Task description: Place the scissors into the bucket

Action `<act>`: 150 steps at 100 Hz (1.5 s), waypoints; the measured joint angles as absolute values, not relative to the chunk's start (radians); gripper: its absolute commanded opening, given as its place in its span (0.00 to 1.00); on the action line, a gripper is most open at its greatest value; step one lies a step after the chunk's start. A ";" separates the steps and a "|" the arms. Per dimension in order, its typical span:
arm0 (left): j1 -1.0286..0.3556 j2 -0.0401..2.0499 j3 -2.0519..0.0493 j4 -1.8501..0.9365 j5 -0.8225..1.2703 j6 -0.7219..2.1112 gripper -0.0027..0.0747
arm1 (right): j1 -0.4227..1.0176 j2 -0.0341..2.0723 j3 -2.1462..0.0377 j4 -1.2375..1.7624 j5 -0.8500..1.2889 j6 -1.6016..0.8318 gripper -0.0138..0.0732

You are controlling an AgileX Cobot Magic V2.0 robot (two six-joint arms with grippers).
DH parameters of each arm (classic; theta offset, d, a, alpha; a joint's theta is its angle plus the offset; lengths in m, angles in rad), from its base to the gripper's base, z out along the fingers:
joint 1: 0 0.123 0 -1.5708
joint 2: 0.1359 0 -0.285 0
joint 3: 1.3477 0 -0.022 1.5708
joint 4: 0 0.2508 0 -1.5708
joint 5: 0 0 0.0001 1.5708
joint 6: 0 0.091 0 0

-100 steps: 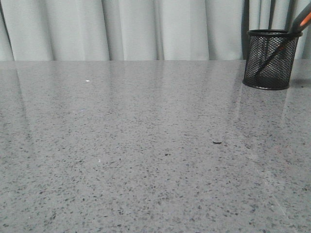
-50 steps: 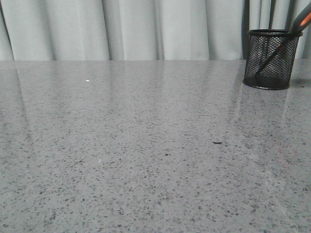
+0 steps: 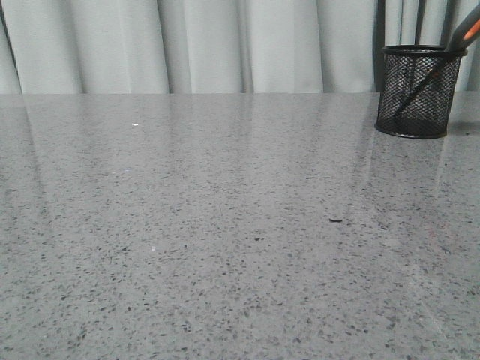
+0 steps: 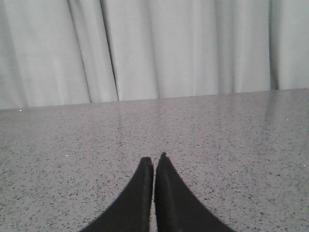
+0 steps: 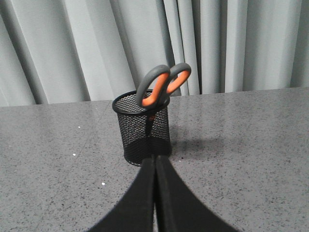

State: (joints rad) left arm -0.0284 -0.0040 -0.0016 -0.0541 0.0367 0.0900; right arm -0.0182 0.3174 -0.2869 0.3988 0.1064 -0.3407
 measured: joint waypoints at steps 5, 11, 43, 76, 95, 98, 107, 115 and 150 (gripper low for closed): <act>-0.028 -0.004 -0.002 -0.054 0.037 0.090 0.01 | -0.018 0.317 -0.287 0.382 0.108 -0.341 0.08; -0.028 -0.004 -0.002 -0.054 0.037 0.090 0.01 | -0.018 0.317 -0.283 0.349 0.110 -0.341 0.08; -0.028 -0.004 -0.002 -0.054 0.037 0.090 0.01 | -0.043 0.196 -0.159 0.052 0.148 -0.172 0.08; -0.028 -0.004 -0.002 -0.054 0.039 0.090 0.01 | -0.052 -0.005 0.011 0.015 0.172 -0.106 0.08; -0.028 -0.004 -0.002 -0.054 0.039 0.090 0.01 | -0.052 -0.007 0.011 -0.046 0.193 -0.073 0.08; -0.028 -0.004 -0.002 -0.054 0.039 0.090 0.01 | -0.052 -0.007 0.011 -0.054 0.193 -0.070 0.08; -0.028 -0.004 -0.002 -0.054 0.039 0.090 0.01 | -0.052 -0.007 0.011 -0.063 0.193 -0.068 0.08; -0.028 -0.004 -0.002 -0.054 0.039 0.090 0.01 | -0.052 -0.007 0.011 -0.065 0.193 -0.065 0.08; -0.028 -0.004 -0.002 -0.054 0.039 0.090 0.01 | -0.052 -0.007 0.011 -0.067 0.194 -0.065 0.08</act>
